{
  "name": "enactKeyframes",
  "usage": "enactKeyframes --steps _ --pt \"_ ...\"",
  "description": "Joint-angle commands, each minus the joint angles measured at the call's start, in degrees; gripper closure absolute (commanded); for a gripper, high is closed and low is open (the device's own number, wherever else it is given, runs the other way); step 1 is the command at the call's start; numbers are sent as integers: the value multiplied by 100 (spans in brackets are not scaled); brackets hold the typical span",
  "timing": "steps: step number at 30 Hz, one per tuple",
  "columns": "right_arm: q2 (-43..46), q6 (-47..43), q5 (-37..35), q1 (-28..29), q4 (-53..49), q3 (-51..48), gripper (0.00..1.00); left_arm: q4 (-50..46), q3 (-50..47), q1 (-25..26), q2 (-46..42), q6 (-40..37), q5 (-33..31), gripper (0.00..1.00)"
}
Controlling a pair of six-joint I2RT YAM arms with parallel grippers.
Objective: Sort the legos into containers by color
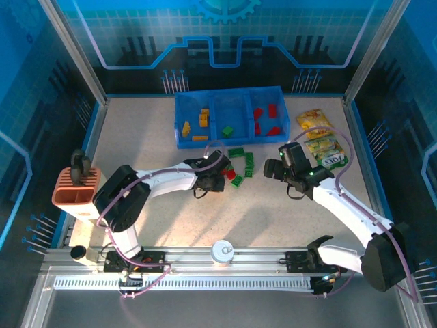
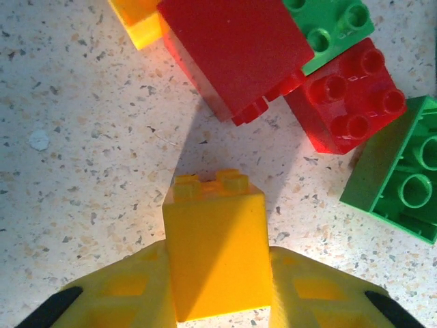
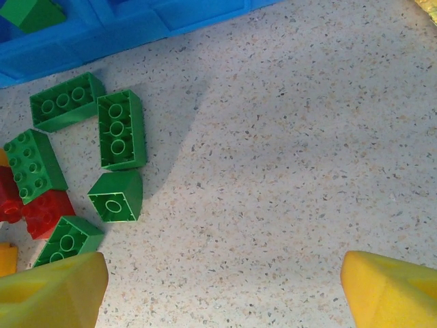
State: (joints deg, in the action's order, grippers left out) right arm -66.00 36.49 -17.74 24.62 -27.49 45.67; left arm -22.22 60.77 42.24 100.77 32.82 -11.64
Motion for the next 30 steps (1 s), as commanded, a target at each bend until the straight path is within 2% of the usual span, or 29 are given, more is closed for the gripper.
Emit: enactKeyframes --steps 1,4,10,18,26,28,30 --pt "181 95 -19 -94 74 -125 11 -230 -191 -125 -445 -140 -171 72" --pt "182 82 31 -98 121 -154 11 -224 -62 -306 -817 -302 -189 72" --pt "175 111 178 -74 189 -181 11 -93 581 -1130 -1014 -575 140 72" --pt "212 169 383 238 296 -325 11 -61 2077 -2030 -90 -855 32 72" --pt "71 157 500 640 310 -211 12 -422 3413 -2380 1212 -1064 -98 71" --pt "31 148 489 752 272 -156 12 -431 3551 -2465 1390 -1068 -67 69" --pt "9 165 486 836 254 -115 12 -521 3733 -2497 1531 -1140 -107 60"
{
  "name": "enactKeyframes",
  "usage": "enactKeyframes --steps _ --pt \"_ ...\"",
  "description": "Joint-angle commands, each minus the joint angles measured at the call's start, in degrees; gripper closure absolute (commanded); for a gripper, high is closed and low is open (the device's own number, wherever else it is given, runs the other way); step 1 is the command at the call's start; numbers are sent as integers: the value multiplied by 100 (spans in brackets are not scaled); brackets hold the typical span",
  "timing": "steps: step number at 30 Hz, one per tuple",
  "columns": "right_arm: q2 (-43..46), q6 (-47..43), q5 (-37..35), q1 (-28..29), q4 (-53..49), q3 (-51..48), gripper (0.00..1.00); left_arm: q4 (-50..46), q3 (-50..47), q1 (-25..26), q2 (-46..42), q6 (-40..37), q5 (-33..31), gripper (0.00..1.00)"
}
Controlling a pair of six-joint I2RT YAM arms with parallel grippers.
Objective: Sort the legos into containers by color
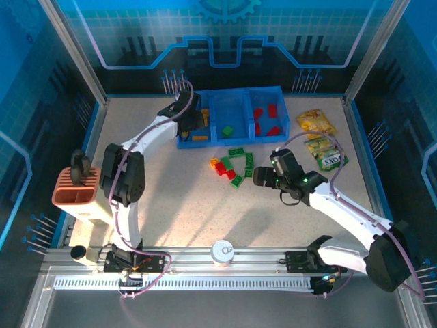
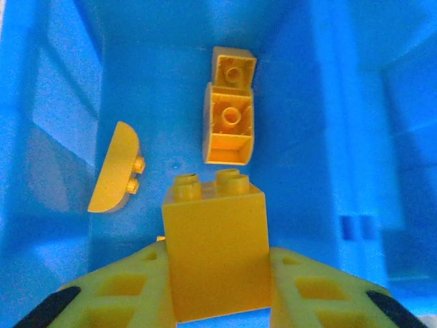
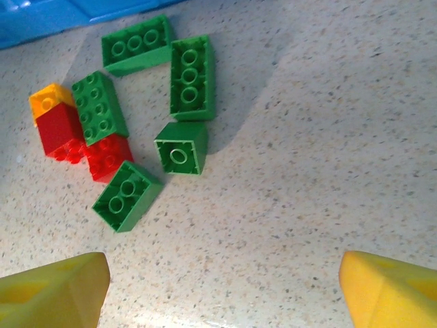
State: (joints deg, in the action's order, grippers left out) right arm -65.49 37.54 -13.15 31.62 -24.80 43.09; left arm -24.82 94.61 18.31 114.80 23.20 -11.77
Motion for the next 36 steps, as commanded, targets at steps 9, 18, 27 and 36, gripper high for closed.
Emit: enactKeyframes --steps 9,18,27,36 --pt "-492 -242 -73 643 -18 541 13 457 -965 86 -1178 -34 227 16" --pt "-2541 -1613 587 854 -710 2285 13 1200 -3998 659 -3663 645 226 17" --pt "-4418 -1873 371 1252 -1062 3798 21 654 -5728 1210 -5435 1249 -130 18" --pt "-5423 -2046 -104 1297 -1322 4704 23 362 -6253 1233 -6294 1424 -277 20"
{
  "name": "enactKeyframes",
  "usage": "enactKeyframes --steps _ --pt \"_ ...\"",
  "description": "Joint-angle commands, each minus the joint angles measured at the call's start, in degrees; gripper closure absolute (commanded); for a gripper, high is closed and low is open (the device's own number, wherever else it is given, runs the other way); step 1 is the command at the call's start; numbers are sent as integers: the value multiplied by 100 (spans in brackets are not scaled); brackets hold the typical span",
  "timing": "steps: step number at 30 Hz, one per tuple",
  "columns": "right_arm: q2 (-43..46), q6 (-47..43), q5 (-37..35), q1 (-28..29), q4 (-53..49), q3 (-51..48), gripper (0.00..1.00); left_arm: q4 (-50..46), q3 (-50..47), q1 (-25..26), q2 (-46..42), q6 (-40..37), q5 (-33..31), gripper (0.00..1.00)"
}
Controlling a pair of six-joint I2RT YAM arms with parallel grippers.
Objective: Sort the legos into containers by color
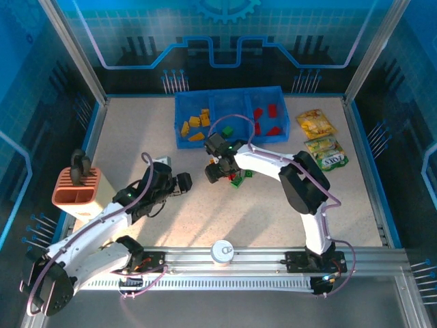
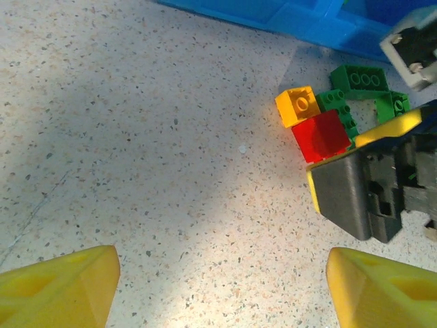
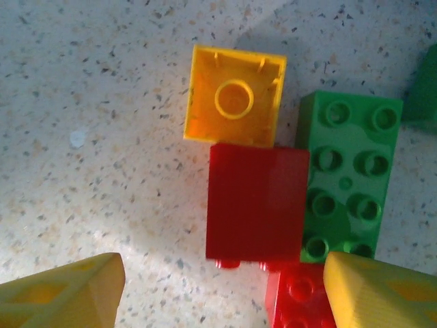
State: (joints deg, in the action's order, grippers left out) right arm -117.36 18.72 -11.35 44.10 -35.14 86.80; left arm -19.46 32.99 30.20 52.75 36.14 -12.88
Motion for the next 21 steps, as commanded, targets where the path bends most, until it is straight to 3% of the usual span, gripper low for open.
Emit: enactKeyframes --steps 1,5,10,15,21 --pt "-321 -192 -343 49 -326 431 23 -187 -91 45 -92 126 -175 20" --pt "-556 -255 -397 62 -403 685 28 -181 -117 46 -96 122 -156 21" --pt "-633 -237 -523 120 -486 714 51 -222 -135 43 -159 96 -220 22" --pt "-501 -198 -765 279 -600 610 67 -281 -114 44 -265 15 -337 22" --pt "-62 -134 -816 413 -680 489 72 -300 -47 43 -255 -46 -366 23"
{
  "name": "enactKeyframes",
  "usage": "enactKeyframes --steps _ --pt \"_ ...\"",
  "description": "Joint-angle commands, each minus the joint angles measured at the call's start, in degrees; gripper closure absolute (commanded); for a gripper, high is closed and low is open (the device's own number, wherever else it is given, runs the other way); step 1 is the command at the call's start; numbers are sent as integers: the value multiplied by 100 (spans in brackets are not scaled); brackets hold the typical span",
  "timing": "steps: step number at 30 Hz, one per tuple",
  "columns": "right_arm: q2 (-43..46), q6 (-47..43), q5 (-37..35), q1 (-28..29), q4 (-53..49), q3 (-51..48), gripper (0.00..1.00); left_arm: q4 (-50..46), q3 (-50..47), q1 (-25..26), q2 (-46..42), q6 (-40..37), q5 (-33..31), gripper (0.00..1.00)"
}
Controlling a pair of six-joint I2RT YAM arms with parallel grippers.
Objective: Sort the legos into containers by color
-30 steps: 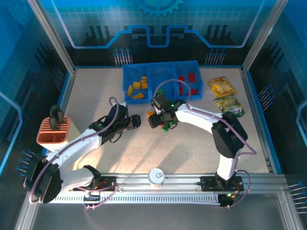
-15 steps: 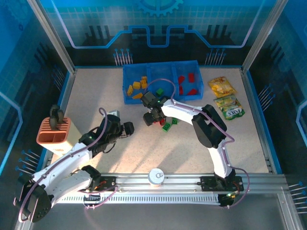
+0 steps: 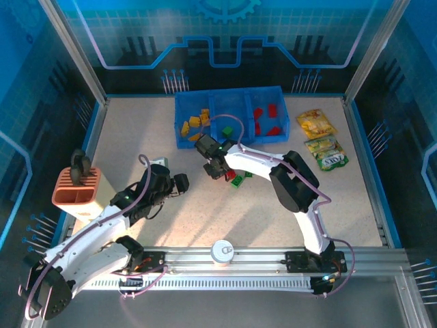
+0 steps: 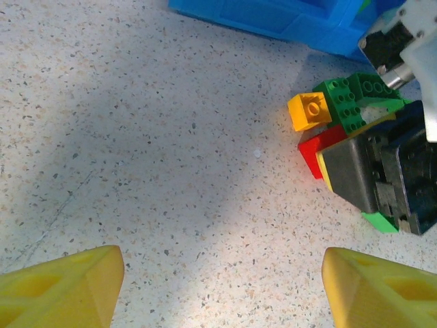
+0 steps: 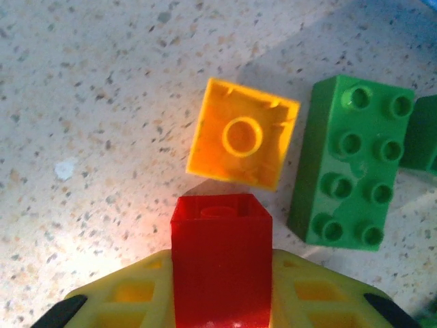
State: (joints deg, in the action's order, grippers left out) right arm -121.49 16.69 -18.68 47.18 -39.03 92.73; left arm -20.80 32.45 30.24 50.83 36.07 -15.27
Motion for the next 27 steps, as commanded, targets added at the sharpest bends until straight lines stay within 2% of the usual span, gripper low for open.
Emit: enactKeyframes --steps 1,8,12,16,20,27 --pt "447 66 -70 114 -290 -113 72 -162 18 42 -56 -51 -131 23" --pt "1031 50 66 -25 -268 -76 73 -21 240 41 312 -142 135 23" --pt "1407 -65 -67 -438 -263 -34 72 47 324 39 470 -189 233 23" --pt "1744 -215 -110 -1227 -267 0 72 291 297 49 589 -340 562 23" --pt "1871 -357 -18 -2100 -91 53 71 467 426 74 1062 -414 891 22" --pt "918 -272 717 -3220 159 855 72 952 1056 255 2539 -508 1280 20"
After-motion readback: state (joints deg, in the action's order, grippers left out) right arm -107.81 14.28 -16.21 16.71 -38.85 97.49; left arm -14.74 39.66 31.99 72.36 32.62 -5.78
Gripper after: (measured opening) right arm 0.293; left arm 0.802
